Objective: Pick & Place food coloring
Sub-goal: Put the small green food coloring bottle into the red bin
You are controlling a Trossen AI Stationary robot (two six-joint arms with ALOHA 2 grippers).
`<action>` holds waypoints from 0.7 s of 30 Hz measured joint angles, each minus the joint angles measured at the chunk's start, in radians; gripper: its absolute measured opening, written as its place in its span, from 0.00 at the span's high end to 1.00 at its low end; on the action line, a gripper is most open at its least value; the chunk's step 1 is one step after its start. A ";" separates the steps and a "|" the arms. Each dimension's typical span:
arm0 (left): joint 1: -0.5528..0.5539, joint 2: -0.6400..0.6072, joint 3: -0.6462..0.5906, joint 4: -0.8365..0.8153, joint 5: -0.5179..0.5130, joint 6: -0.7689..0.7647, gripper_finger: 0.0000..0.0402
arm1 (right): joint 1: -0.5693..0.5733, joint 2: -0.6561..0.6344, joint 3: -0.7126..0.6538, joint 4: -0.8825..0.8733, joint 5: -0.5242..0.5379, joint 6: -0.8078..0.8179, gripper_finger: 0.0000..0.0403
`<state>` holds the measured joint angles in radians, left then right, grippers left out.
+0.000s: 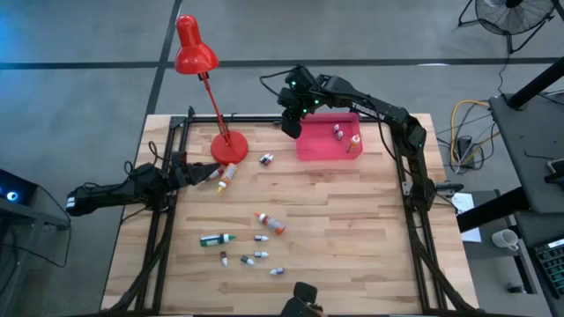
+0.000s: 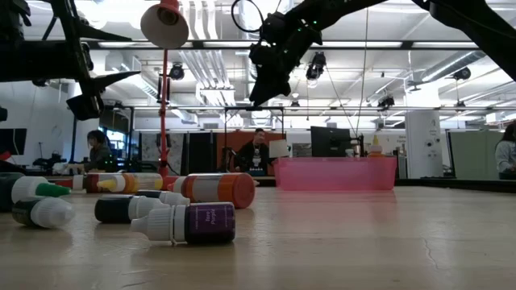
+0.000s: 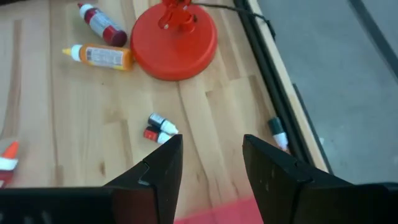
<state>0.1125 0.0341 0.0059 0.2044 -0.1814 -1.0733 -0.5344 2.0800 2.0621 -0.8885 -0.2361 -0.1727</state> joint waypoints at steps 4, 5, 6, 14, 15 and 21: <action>0.000 0.000 0.000 0.000 0.000 0.000 0.45 | 0.003 0.000 0.000 0.065 0.001 0.038 0.60; 0.000 0.000 0.000 0.000 0.000 0.000 0.45 | 0.004 0.000 -0.001 0.086 0.001 0.059 0.60; 0.000 0.000 0.000 0.000 0.000 0.000 0.45 | 0.006 0.000 -0.001 0.108 0.001 0.079 0.60; 0.000 0.000 0.000 0.000 0.000 0.000 0.45 | 0.014 0.002 -0.011 0.226 0.008 0.115 0.60; 0.000 0.000 0.000 0.000 0.000 0.000 0.45 | 0.017 0.007 -0.011 0.228 0.028 0.099 0.60; 0.000 0.000 0.000 0.000 0.000 0.000 0.45 | 0.019 0.009 -0.014 0.240 0.159 0.039 0.60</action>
<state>0.1126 0.0341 0.0061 0.2043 -0.1814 -1.0733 -0.5149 2.0887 2.0483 -0.6490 -0.0772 -0.1333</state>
